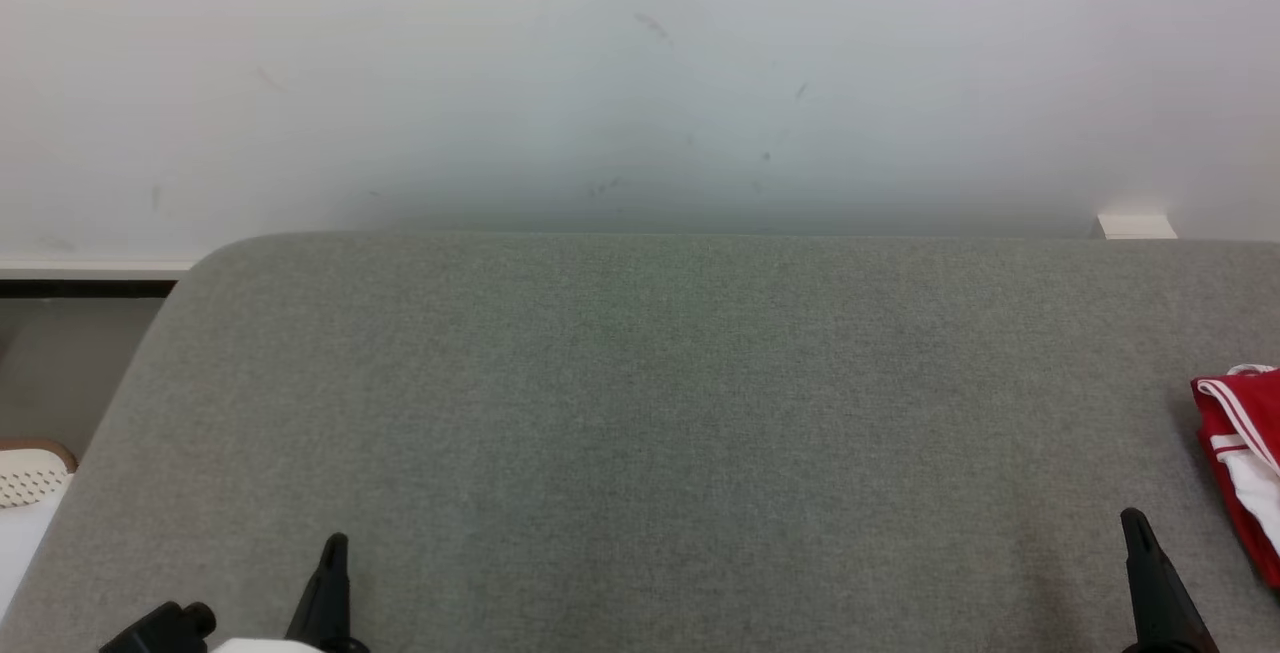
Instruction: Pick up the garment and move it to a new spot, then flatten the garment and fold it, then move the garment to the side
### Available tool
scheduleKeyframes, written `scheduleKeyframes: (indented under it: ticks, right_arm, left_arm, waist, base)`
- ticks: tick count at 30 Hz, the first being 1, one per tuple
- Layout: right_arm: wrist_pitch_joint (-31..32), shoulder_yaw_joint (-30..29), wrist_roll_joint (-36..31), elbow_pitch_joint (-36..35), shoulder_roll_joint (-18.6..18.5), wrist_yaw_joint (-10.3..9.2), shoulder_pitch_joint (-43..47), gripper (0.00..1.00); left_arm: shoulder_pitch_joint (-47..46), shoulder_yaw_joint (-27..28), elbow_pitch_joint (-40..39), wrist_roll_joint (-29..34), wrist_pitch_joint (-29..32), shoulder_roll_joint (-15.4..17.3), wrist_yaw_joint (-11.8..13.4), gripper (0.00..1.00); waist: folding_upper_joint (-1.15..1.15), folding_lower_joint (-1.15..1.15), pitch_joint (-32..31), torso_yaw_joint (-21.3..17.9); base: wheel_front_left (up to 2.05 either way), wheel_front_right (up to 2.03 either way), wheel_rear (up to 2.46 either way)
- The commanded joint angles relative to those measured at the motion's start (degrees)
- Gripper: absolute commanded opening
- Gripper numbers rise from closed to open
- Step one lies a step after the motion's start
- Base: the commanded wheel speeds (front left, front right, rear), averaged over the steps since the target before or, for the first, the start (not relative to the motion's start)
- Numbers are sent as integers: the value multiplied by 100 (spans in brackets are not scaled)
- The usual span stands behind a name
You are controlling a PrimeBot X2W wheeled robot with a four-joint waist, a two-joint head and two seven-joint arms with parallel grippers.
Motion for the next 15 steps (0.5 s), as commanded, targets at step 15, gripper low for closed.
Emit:
scheduleKeyframes:
  ticks: [15]
  right_arm:
    - [46, -20, 1179, 276, -77, -5, -355, 0]
  left_arm:
    - [-262, 292, -3, -1162, 313, -102, -199, 0]
  waist:
    - [0, 0, 9, -3]
  base:
    - [0, 0, 0]
